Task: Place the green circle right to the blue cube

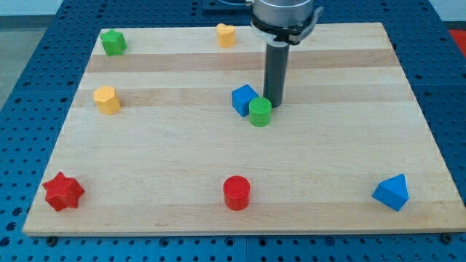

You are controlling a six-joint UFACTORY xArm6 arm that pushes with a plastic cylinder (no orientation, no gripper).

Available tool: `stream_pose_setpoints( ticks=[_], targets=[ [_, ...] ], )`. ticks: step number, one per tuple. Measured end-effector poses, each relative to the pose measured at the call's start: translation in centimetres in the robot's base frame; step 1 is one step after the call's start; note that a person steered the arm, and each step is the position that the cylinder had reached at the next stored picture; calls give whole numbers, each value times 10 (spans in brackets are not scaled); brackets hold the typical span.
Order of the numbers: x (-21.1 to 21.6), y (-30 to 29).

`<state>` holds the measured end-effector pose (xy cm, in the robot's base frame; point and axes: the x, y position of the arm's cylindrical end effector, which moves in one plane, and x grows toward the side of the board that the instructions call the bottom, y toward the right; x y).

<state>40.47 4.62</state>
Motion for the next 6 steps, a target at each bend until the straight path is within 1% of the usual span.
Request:
stream_pose_setpoints(
  ticks=[1, 2, 3, 4, 5, 6],
  targets=[
    [0, 44],
    [24, 95],
    [69, 88],
    [77, 25],
    [70, -34],
    [48, -43]
  ],
)
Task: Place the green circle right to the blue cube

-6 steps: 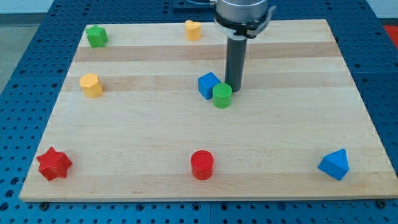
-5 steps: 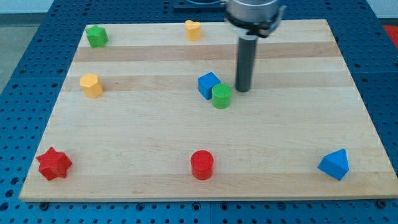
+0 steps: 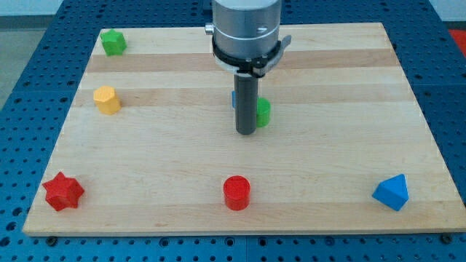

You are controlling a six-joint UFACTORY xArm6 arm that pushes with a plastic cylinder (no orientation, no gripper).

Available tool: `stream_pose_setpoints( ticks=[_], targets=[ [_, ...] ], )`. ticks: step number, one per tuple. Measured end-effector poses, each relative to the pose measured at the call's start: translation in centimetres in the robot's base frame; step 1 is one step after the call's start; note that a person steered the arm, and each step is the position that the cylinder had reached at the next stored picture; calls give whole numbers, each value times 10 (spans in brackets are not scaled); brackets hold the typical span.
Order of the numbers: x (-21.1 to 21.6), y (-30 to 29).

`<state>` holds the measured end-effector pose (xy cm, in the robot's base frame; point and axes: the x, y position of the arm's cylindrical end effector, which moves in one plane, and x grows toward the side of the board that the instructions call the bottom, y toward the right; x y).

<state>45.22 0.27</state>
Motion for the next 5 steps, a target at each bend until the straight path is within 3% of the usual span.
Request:
stream_pose_setpoints(
  ticks=[3, 5],
  targets=[
    [9, 25],
    [-8, 56]
  ],
)
